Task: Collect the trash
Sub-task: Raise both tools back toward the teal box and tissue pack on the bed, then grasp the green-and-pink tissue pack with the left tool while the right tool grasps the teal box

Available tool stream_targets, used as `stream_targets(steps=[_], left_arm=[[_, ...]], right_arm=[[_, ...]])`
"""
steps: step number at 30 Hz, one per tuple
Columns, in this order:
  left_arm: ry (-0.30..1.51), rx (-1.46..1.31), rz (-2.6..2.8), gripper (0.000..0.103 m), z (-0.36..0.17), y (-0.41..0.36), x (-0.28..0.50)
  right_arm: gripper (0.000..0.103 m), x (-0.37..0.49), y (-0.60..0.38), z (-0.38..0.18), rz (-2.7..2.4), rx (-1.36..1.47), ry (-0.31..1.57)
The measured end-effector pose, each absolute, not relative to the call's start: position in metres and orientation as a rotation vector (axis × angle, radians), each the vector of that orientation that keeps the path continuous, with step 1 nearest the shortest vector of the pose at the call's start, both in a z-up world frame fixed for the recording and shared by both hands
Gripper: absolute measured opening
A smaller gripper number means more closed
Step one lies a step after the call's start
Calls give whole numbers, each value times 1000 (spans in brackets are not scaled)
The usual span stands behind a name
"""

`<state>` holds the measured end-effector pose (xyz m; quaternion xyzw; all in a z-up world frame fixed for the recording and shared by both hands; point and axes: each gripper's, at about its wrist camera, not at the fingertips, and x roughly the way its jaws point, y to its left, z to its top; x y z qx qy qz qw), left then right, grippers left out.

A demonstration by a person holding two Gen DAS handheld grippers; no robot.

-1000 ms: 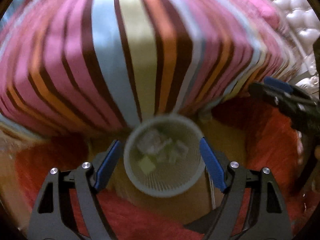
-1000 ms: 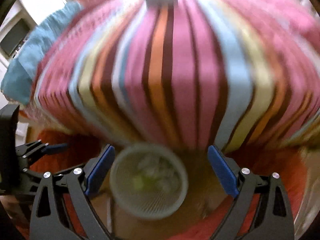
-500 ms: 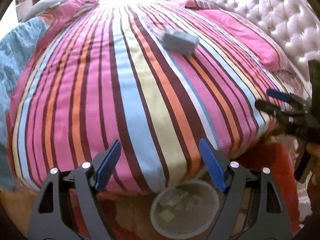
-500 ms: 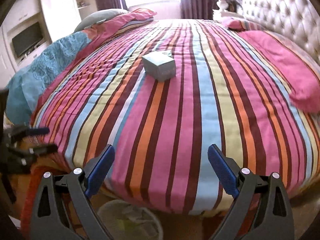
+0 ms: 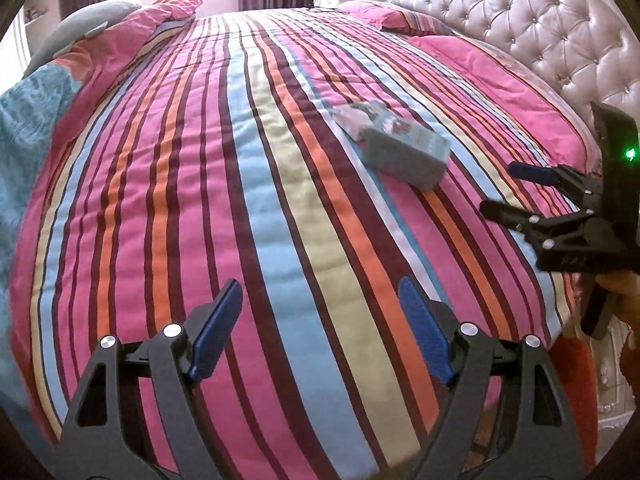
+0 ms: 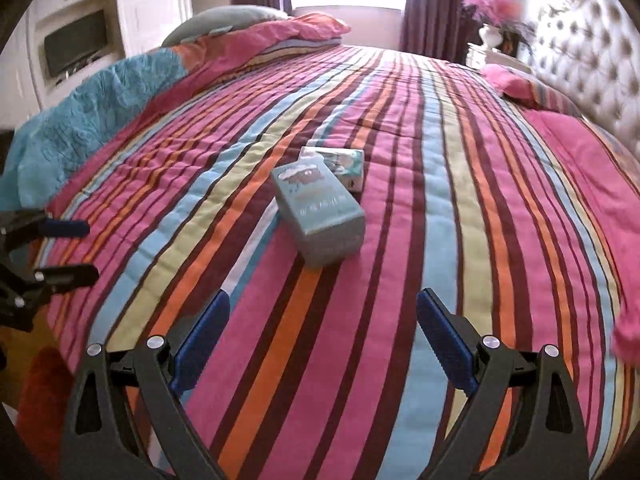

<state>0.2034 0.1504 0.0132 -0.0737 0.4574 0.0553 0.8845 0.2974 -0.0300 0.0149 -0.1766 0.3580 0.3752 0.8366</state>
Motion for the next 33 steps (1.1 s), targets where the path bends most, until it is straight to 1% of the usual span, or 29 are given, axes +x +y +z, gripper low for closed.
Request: stream_targets(steps=[5,9,12,13,15,16,17,25,28,33], left_arm=[[941,-117,70,78,17,163,238],[946,-28,43,78,16,171,271],[952,0,7,78,14,176,296],[953,5,-1,78,13,177,302],[955,22,-25,78,10,178,318],[955,29,-37,78,8,177,325],[956,38,-44,78,7,176,329],[940,177,-125,78,-3,146,373],[951,206,-143,78,-9,137,391],[985,272,-174,78,-21,123,421]], right_arm=[[90,321,-8,4,818,-449,764],[90,335,4,-1,842,-469,775],[88,344,14,-6,846,-481,789],[84,348,18,-7,850,-482,795],[72,355,23,-13,866,-483,832],[57,359,25,-16,882,-480,856],[53,361,25,-18,892,-476,872],[51,379,-10,-16,824,-383,883],[51,391,-30,-16,776,-327,907],[51,394,-42,-18,759,-315,910]])
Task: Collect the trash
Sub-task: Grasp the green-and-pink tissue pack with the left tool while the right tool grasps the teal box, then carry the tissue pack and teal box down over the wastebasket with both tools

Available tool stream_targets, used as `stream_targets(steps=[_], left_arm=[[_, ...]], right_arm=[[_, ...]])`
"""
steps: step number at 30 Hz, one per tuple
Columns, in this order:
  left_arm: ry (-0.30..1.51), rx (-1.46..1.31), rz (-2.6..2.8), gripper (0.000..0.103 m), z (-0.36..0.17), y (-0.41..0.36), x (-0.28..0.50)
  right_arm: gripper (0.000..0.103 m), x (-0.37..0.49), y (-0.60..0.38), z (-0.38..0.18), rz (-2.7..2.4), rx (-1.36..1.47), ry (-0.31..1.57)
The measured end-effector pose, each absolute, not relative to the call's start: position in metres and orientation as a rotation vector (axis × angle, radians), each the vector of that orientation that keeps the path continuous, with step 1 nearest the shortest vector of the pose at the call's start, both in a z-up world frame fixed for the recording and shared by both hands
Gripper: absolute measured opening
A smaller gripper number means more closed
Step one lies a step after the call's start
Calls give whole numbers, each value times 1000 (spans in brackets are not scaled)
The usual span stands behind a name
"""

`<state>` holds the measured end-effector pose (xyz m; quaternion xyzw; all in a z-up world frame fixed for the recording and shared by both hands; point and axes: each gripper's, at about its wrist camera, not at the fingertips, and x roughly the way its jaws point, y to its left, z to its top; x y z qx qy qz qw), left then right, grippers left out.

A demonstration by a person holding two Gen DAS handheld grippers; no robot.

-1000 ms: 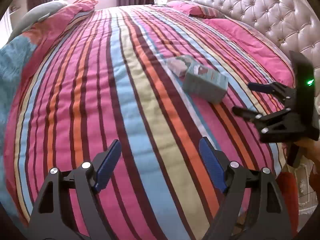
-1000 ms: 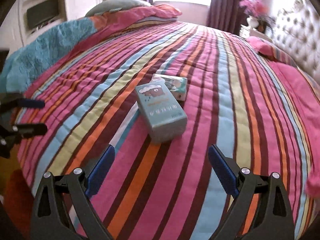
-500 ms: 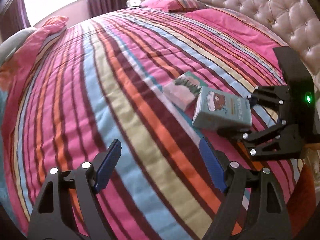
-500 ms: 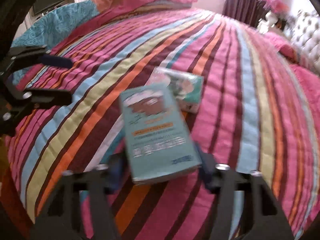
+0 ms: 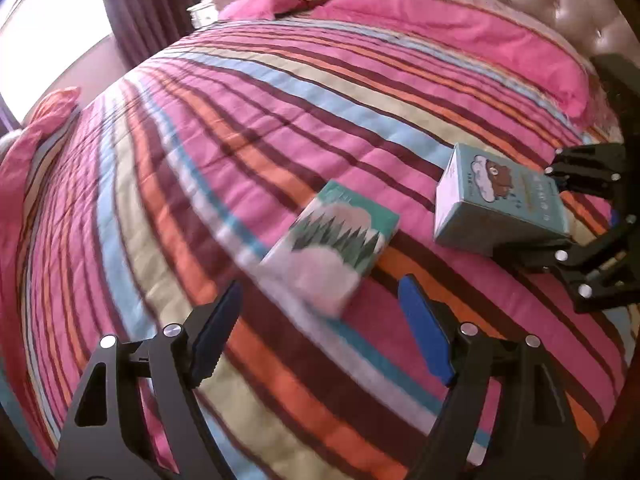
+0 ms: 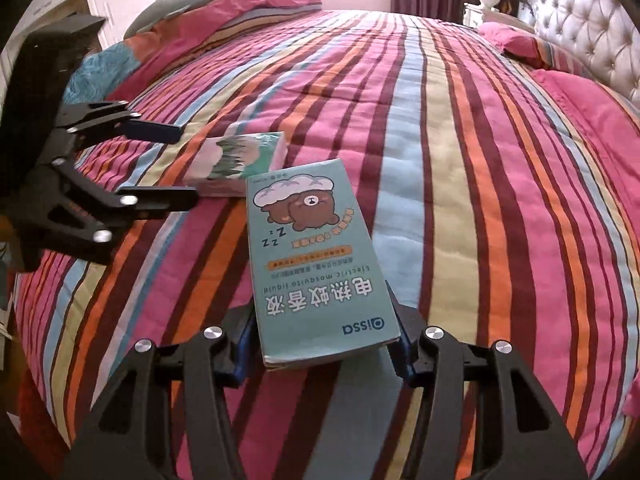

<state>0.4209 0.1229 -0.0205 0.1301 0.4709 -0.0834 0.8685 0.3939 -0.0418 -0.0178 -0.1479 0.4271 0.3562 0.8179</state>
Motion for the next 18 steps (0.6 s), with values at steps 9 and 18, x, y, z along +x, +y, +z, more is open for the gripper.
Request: stream_targets(steps=[9,18], left_arm=[[1065,260,-128,67,-42,108,456],[1043,63,-38,58,-33,110,437]], right_arm=[[49,396,-41,-19,708,-249,918],[48,383,-41,-6,696,-160,933]])
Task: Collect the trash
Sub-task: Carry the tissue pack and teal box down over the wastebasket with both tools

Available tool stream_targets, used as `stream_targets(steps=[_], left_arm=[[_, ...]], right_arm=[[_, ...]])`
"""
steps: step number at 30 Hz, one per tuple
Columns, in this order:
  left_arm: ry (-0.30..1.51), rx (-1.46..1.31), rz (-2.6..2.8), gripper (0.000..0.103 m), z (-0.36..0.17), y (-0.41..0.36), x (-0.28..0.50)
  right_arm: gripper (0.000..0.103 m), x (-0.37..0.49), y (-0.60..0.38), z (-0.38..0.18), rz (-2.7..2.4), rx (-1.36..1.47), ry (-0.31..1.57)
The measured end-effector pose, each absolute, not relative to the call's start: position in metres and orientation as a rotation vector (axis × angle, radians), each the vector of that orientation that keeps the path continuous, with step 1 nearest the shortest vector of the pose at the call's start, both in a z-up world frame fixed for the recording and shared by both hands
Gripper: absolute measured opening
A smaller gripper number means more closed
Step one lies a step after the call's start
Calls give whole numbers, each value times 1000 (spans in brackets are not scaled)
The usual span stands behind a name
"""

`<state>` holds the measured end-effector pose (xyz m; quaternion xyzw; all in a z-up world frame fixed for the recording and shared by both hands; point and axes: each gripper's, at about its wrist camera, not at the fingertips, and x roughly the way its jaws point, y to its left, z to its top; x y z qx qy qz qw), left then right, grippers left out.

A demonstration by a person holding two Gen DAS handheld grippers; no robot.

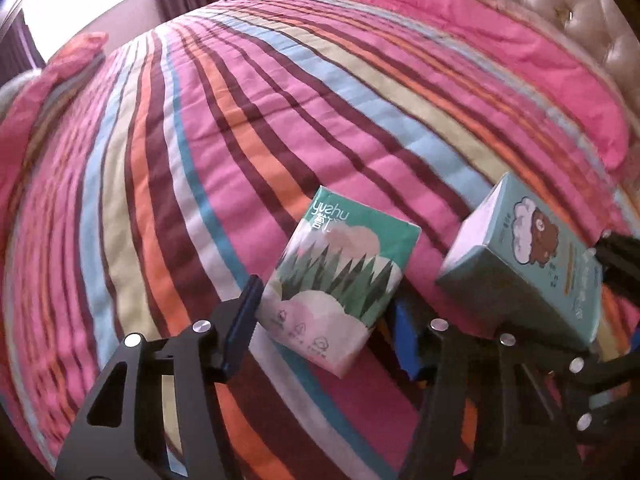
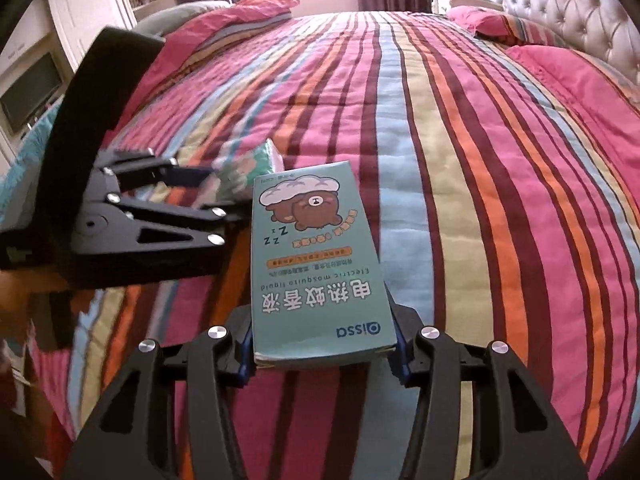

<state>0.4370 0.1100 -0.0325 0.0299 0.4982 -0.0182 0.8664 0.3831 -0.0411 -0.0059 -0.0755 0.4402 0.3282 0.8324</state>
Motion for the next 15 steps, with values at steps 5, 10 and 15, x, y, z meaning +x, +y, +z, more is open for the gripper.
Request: stream_targets(steps=[5,10,15], left_arm=[[1001,-9,-28,58,-20,107,401],[967,-50,-18,58,-1,101,356],[943,-64,-10,58,13,94,307]], right_arm=[[48,364,-51,8,702,-141,925],[48,342,-66,20,705,-85,929],[48,312,-78,31,727,-48,929]])
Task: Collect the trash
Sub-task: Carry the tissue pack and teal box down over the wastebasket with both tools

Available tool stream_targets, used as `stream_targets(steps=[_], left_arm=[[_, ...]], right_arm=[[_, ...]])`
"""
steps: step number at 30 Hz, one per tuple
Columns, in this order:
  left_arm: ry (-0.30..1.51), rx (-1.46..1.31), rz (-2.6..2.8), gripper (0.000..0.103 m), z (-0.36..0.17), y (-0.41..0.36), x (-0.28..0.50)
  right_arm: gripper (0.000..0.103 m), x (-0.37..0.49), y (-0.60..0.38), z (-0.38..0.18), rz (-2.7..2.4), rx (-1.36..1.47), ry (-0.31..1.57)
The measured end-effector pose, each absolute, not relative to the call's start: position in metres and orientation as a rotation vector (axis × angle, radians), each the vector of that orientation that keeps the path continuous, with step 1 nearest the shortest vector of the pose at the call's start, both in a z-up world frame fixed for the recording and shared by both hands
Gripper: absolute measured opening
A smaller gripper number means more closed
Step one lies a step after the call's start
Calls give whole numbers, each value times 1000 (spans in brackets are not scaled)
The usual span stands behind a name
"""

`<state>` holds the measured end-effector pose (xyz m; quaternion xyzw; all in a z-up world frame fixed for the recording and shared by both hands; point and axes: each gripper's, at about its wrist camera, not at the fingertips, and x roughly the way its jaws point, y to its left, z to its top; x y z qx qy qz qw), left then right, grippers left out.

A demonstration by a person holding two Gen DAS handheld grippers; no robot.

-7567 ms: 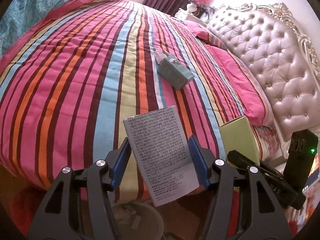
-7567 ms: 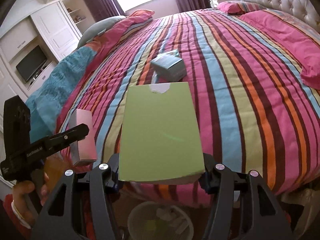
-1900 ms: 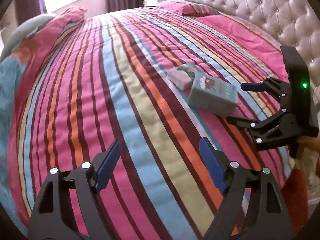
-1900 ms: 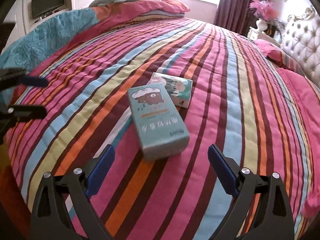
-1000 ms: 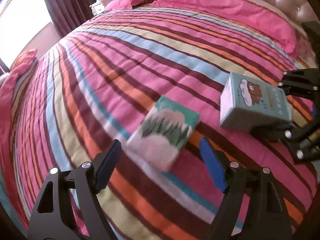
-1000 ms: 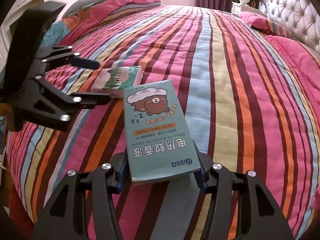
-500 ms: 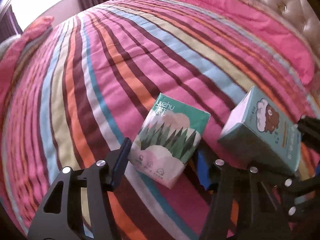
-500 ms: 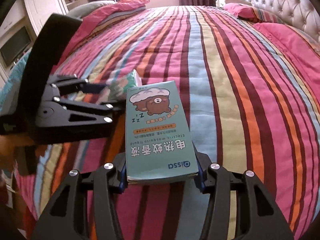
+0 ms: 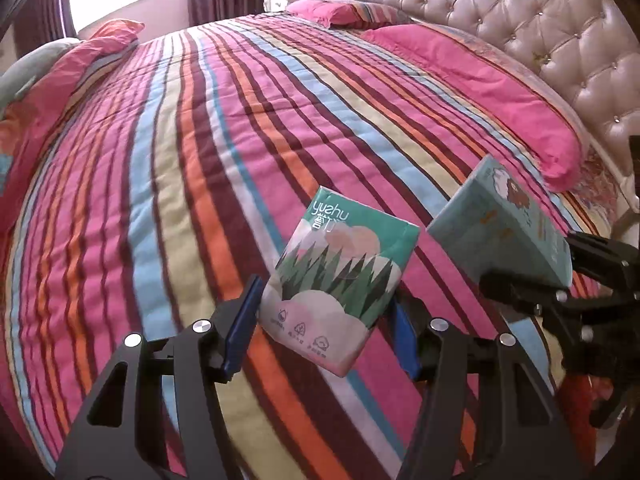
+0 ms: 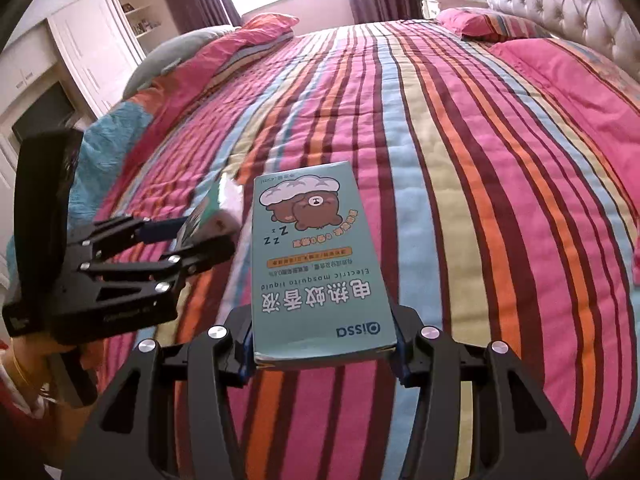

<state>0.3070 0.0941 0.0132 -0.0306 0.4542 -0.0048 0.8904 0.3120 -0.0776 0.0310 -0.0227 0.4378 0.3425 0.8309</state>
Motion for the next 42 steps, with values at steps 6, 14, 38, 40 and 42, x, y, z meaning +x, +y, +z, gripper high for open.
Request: stream_targets(steps=[6,14,38,40,42], left_arm=[[930,-79,-14,58,22,86,249],[915,-79,-32,58,23,71,180],[991,-45,-134,58,-28,25,48],[1007,-50,-134,58,-33,24,41],[1030,-53,-137,58,-40,23,34]], right_arm=[[48,270,-86,36,756,-38,932],[48,217,-95,39,787,-49,934],[48,112,-119,9,813,-143,1016],[48,104,-120,1,812,-154,1042],[48,97,-120,-7,804,-178,1070]])
